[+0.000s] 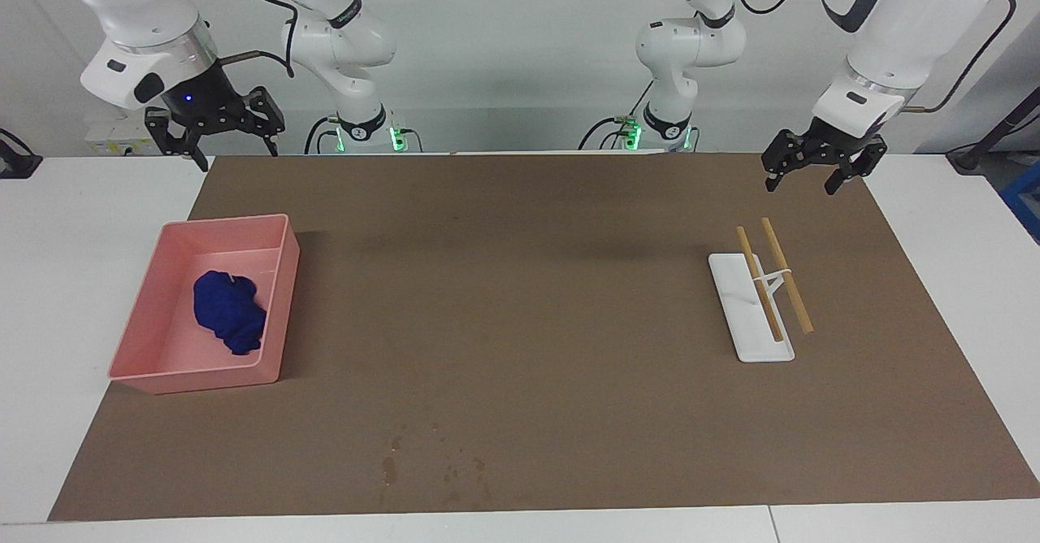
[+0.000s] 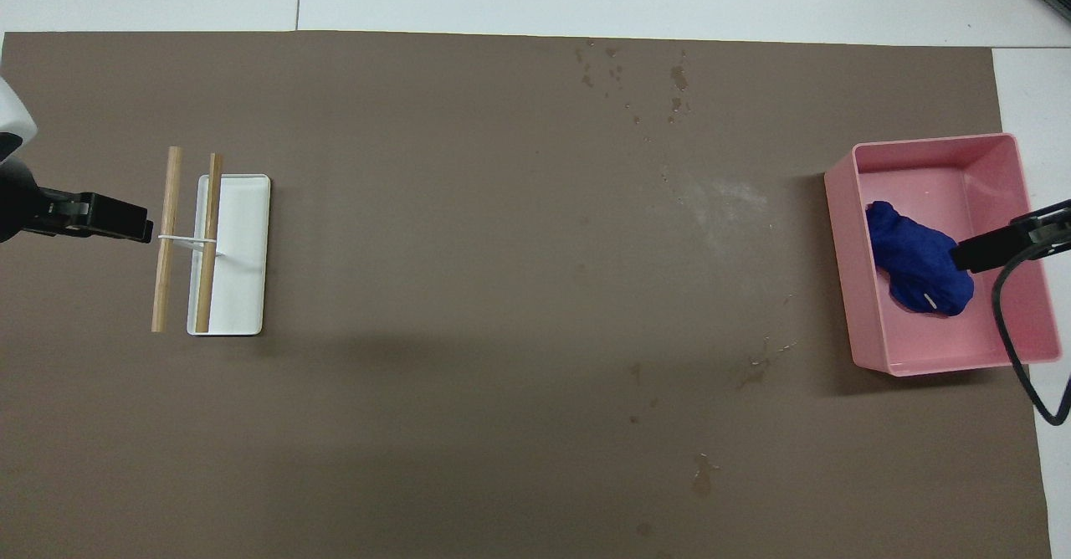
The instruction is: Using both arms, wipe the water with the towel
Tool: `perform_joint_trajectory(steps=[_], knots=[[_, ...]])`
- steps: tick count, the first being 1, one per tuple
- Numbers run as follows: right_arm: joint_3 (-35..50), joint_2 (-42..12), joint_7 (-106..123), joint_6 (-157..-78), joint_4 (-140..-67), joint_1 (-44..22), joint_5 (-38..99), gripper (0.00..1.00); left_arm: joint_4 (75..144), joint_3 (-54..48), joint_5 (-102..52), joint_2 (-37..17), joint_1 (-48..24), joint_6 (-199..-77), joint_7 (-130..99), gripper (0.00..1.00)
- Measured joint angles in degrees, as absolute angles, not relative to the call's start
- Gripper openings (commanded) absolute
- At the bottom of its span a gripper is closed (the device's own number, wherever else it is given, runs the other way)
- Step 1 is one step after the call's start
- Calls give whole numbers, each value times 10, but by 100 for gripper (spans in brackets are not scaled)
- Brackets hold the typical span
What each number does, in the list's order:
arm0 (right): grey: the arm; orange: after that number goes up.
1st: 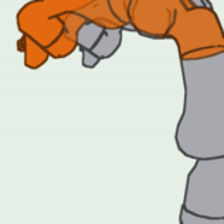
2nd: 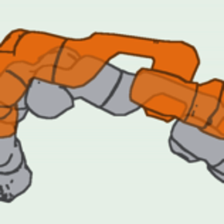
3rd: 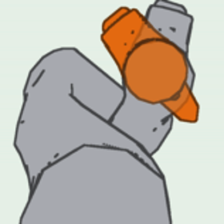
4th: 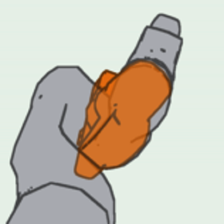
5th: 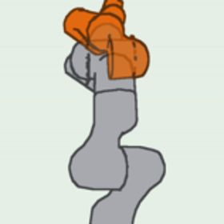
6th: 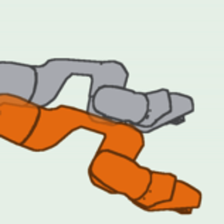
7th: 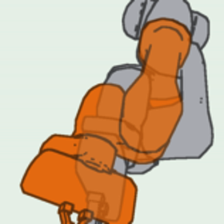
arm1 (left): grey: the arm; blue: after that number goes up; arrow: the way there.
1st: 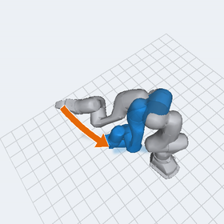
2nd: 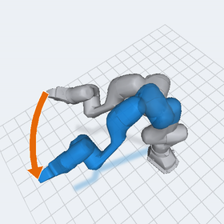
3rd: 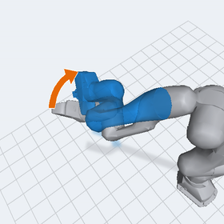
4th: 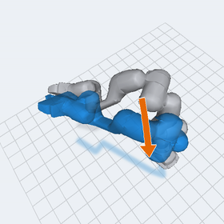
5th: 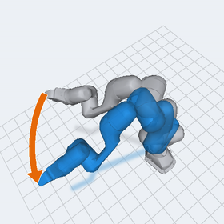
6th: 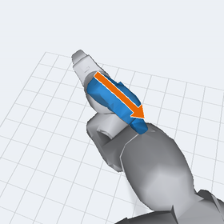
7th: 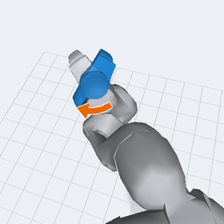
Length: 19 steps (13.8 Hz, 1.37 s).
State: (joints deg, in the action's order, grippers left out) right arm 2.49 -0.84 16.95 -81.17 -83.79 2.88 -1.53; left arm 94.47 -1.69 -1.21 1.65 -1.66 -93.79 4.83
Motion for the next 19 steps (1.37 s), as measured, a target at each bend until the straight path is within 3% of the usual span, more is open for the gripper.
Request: perform_joint_trajectory(steps=[14, 19], knots=[[25, -7, 168, -813, -837, 29, -15, 100, 945, -17, -12, 17, -17, -938, 48, 100], [26, -4, 137, -879, -861, 28, -15, 100, 945, -17, -12, 17, -17, -938, 48, 100]])
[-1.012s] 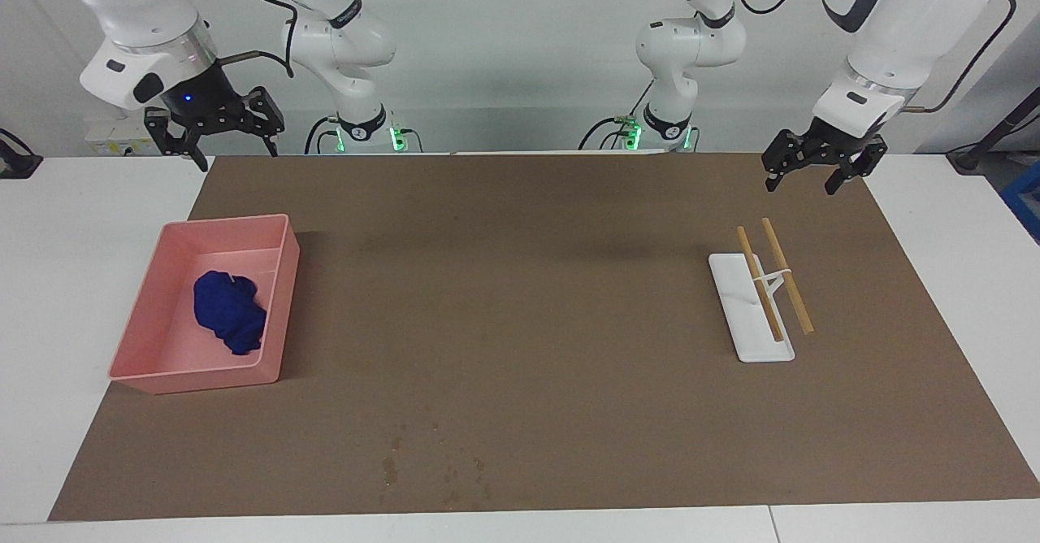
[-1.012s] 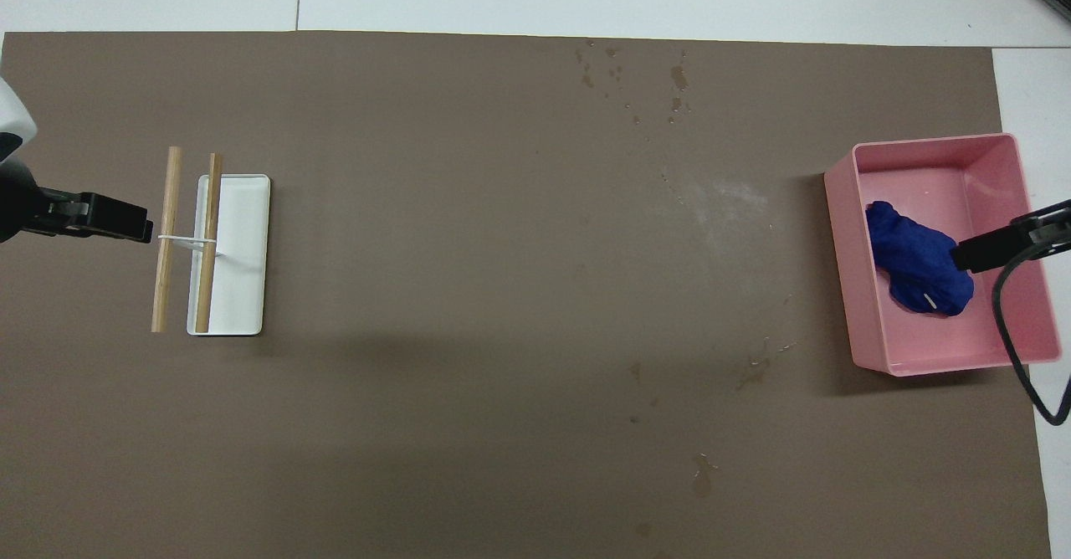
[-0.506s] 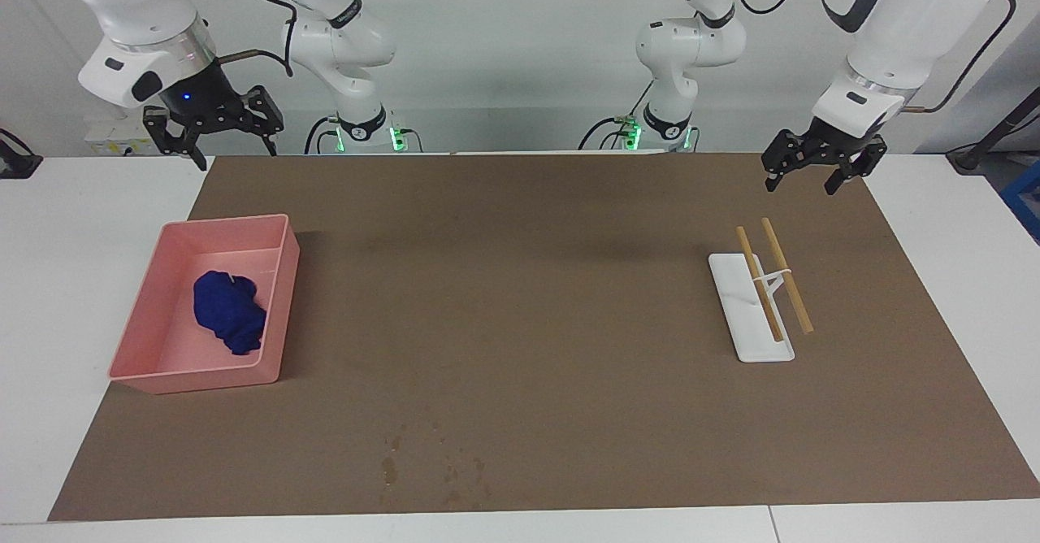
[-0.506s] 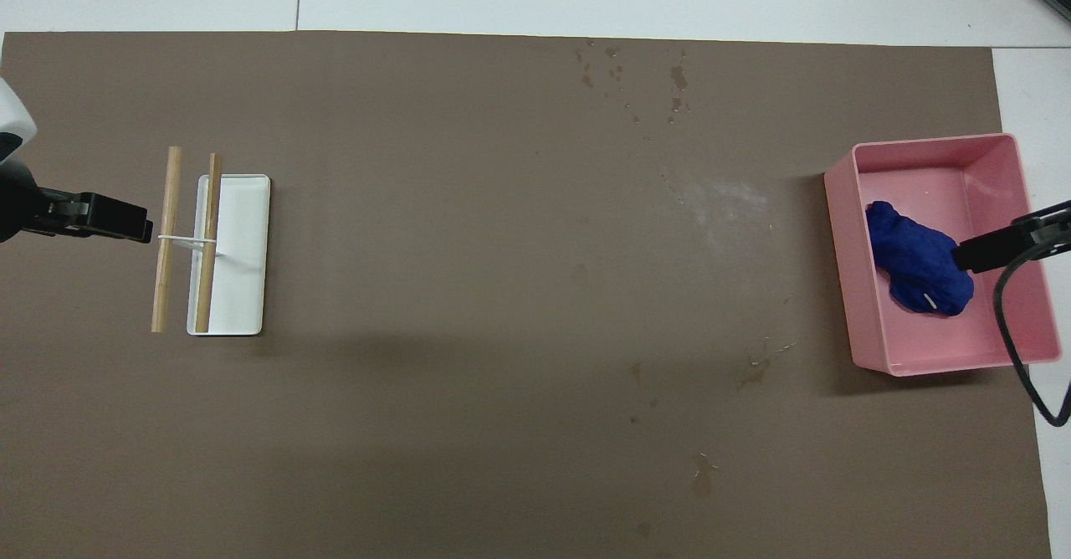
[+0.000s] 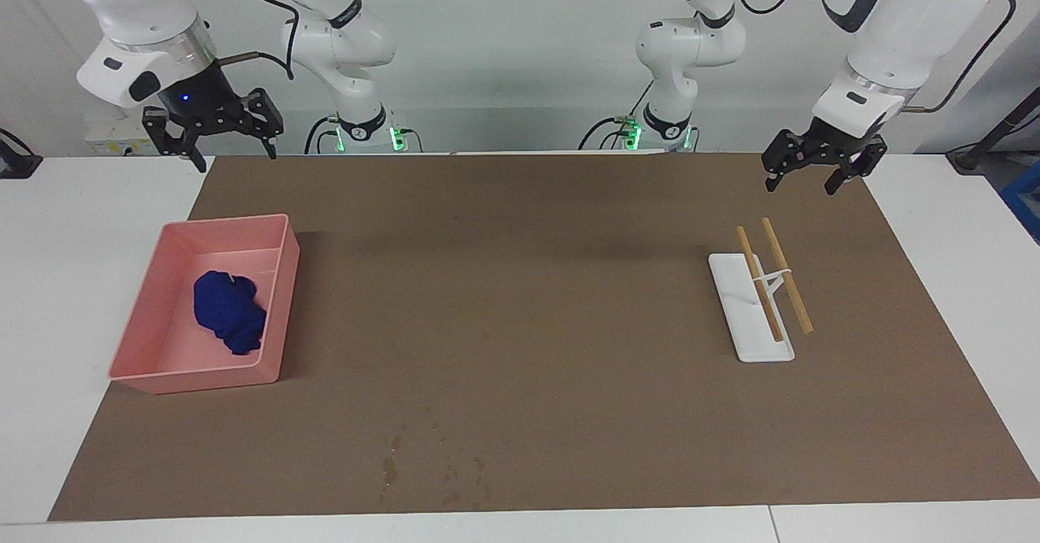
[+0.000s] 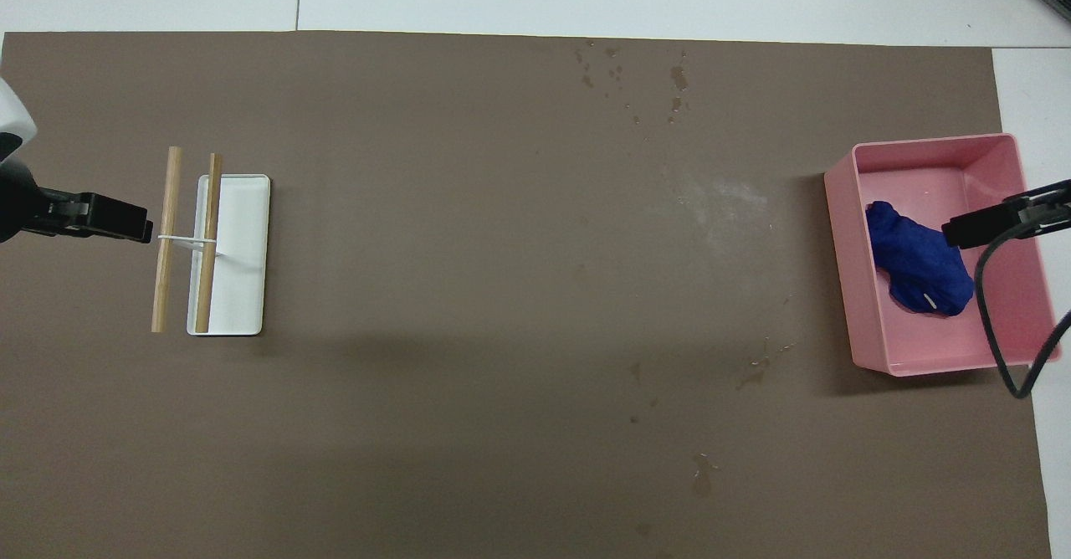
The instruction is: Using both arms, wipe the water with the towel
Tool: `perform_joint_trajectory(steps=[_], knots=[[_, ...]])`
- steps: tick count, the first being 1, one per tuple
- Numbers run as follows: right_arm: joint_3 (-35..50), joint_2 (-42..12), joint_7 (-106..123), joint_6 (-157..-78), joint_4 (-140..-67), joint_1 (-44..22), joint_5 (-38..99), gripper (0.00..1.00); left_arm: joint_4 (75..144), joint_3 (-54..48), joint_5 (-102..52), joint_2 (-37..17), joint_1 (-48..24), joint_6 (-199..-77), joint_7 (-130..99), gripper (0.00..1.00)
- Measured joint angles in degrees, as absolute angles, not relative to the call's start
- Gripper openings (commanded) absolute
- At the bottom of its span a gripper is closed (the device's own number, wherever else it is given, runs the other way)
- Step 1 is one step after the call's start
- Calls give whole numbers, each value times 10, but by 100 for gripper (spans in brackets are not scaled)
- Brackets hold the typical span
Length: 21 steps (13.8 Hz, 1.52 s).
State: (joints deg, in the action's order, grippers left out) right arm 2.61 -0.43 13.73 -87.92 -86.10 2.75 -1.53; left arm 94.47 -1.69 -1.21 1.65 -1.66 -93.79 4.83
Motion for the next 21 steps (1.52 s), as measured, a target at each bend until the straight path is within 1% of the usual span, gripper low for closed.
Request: perform_joint_trajectory(steps=[3, 5, 7, 11, 21], knots=[[26, 2, 135, -930, -894, 26, -15, 100, 945, -17, -12, 17, -17, -938, 48, 100], [27, 9, 135, -944, -919, 26, -15, 100, 945, -17, -12, 17, -17, -938, 48, 100], [27, 15, 135, -939, -929, 25, -15, 100, 945, -17, -12, 17, -17, -938, 48, 100], [26, 26, 133, -891, -924, 26, -15, 100, 945, -17, -12, 17, -17, -938, 48, 100], [27, 29, 110, -888, -921, 25, -15, 100, 945, -17, -12, 17, -17, -938, 48, 100]])
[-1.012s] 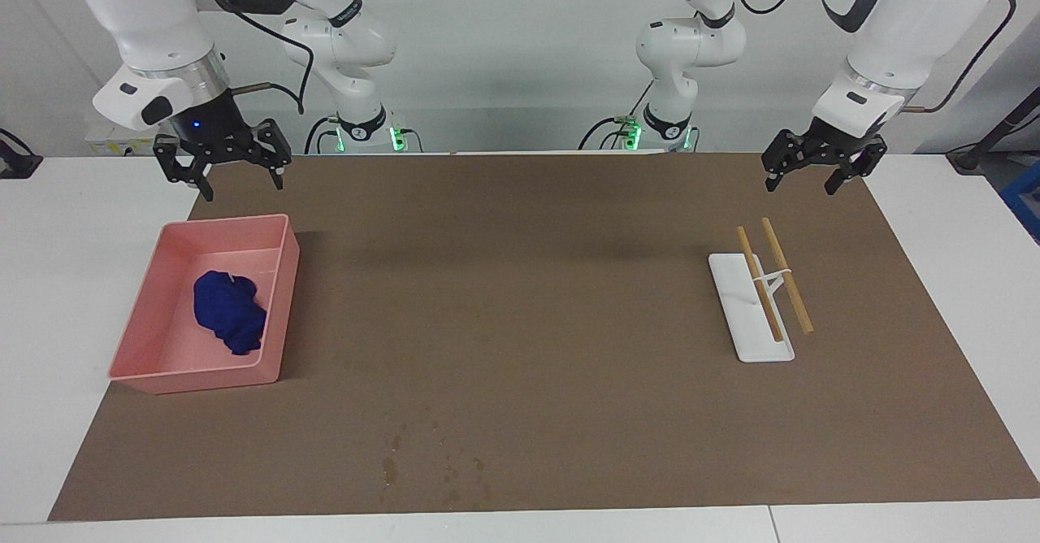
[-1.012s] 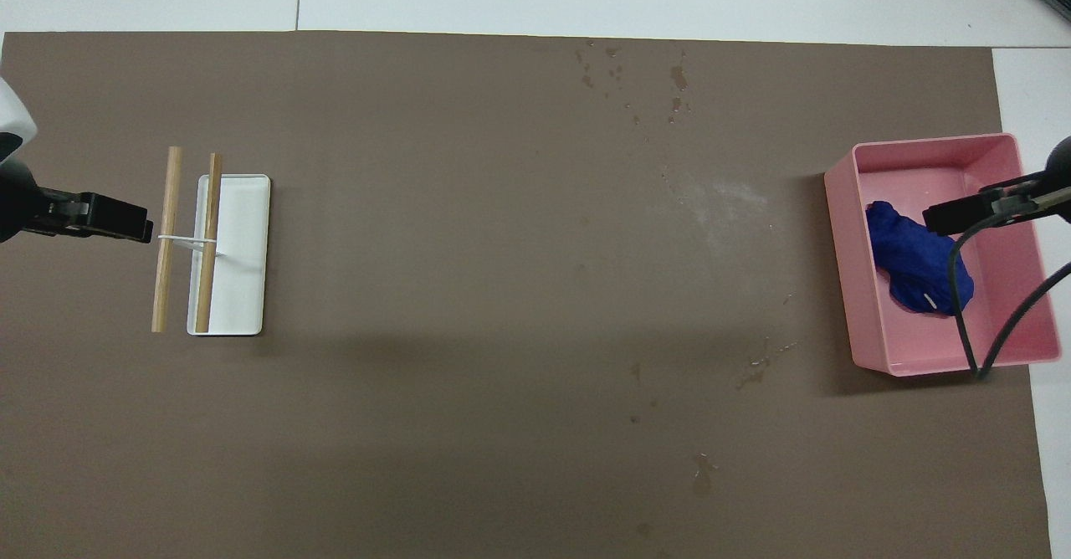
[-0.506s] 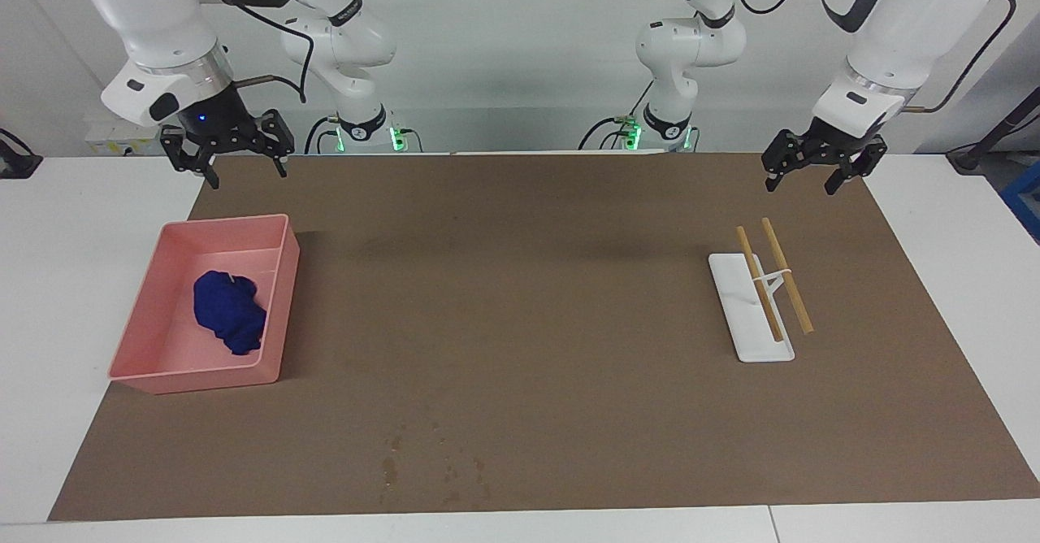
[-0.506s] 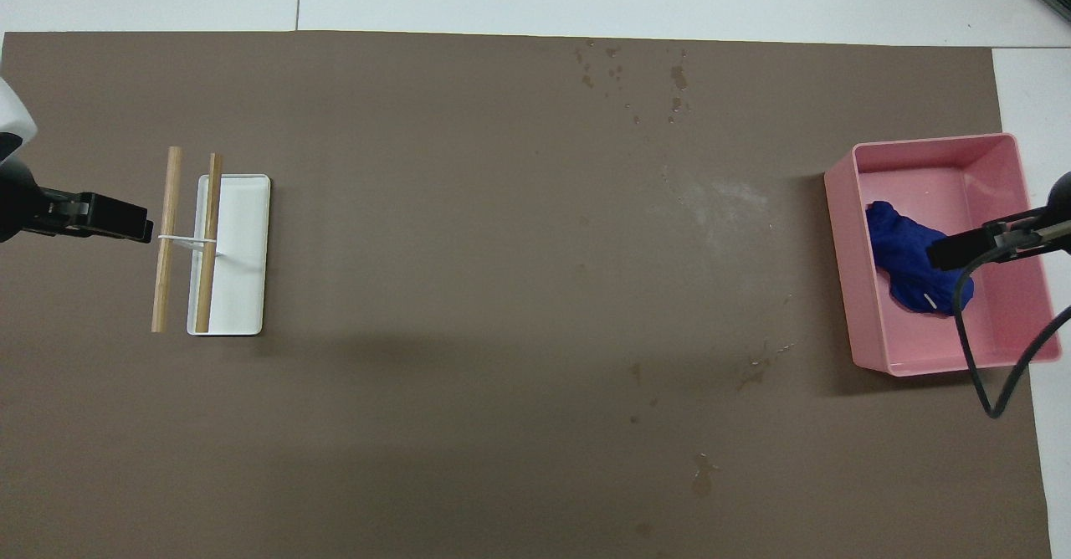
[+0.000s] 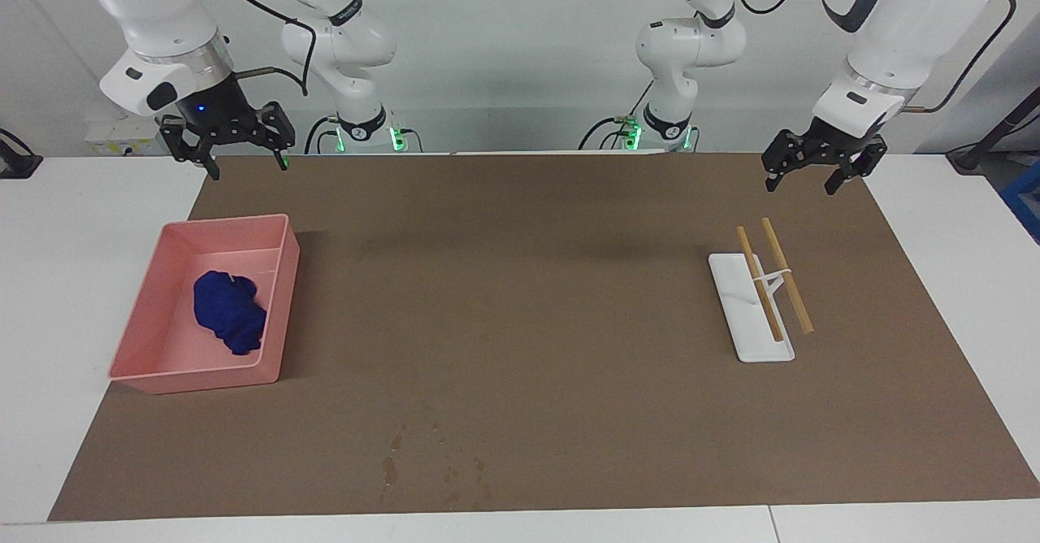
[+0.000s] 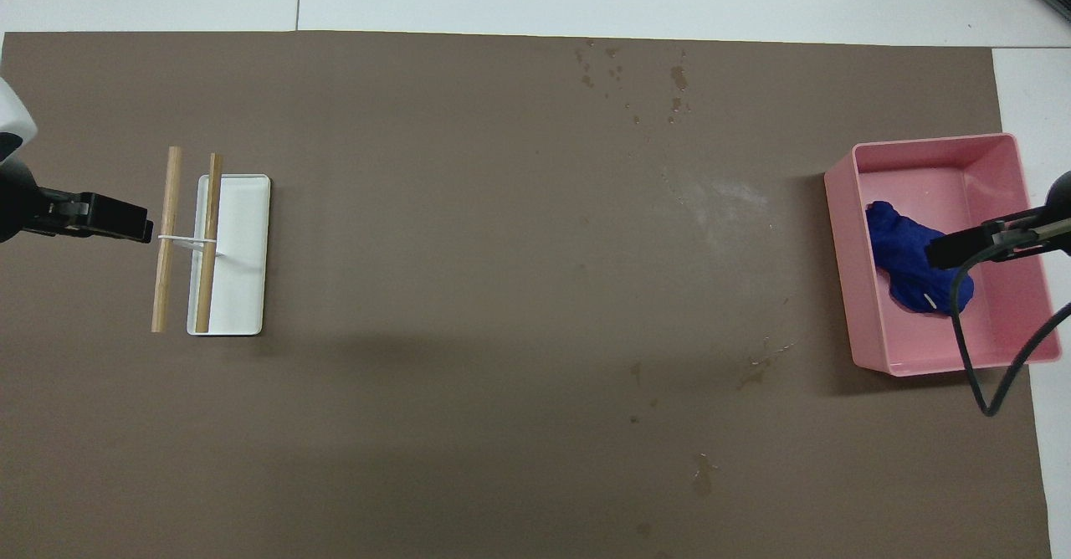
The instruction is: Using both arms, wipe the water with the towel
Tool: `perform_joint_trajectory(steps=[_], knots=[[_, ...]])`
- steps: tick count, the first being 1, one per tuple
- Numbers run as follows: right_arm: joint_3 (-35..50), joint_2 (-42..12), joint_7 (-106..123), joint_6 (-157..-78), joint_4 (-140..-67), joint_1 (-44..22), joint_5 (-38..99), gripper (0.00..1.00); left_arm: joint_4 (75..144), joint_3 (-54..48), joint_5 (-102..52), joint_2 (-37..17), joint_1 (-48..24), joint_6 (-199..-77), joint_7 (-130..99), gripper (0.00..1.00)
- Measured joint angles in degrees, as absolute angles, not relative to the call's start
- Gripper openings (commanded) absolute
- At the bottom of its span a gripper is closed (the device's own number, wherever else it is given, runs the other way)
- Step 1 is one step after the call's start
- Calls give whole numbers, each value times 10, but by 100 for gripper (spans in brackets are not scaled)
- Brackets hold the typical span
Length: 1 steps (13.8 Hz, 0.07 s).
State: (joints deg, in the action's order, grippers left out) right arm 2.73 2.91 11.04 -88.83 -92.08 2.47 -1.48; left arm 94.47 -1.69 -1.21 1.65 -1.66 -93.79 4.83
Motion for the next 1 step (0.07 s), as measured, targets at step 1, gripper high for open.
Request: perform_joint_trajectory(steps=[1], knots=[[27, 29, 110, -888, -921, 25, -15, 100, 945, -17, -12, 17, -17, -938, 48, 100]])
